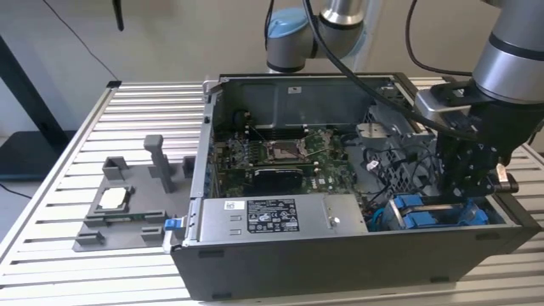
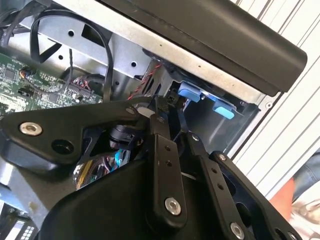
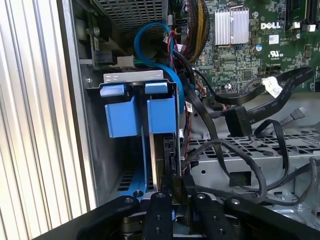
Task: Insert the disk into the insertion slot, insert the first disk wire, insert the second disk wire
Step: 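Insert the first disk wire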
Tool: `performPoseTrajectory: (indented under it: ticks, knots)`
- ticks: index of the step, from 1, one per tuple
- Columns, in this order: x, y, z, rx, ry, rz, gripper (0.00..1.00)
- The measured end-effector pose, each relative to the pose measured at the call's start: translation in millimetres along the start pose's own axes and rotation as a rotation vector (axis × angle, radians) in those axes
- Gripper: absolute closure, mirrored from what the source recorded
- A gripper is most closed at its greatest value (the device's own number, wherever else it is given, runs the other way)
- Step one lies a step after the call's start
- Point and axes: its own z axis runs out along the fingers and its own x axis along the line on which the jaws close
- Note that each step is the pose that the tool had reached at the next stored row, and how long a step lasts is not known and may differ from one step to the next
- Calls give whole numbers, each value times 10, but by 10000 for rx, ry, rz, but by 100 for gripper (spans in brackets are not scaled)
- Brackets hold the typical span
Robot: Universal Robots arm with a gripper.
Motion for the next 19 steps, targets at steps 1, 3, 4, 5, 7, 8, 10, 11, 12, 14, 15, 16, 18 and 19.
performPoseTrajectory:
  ticks: [1,3,4,5,7,8,10,11,12,14,15,16,18,19]
  knots:
    - [1,0,0,0,5,0,80]
    - [2,-2,-23,0,8,0,74]
    - [3,-7,-63,0,12,-1,74]
    - [1,-11,-110,0,16,-1,74]
    - [2,-20,-200,0,15,0,74]
    - [1,-25,-246,0,17,-1,74]
    - [1,-35,-338,0,17,-1,74]
    - [0,-40,-383,0,17,-1,74]
    - [1,-44,-427,0,16,0,74]
    - [-3,-50,-500,1,16,-2,74]
    - [-7,-49,-519,1,14,-1,74]
    - [-14,-47,-530,3,14,-1,74]
    - [-33,-41,-543,5,14,0,74]
    - [-46,-37,-551,7,14,0,74]
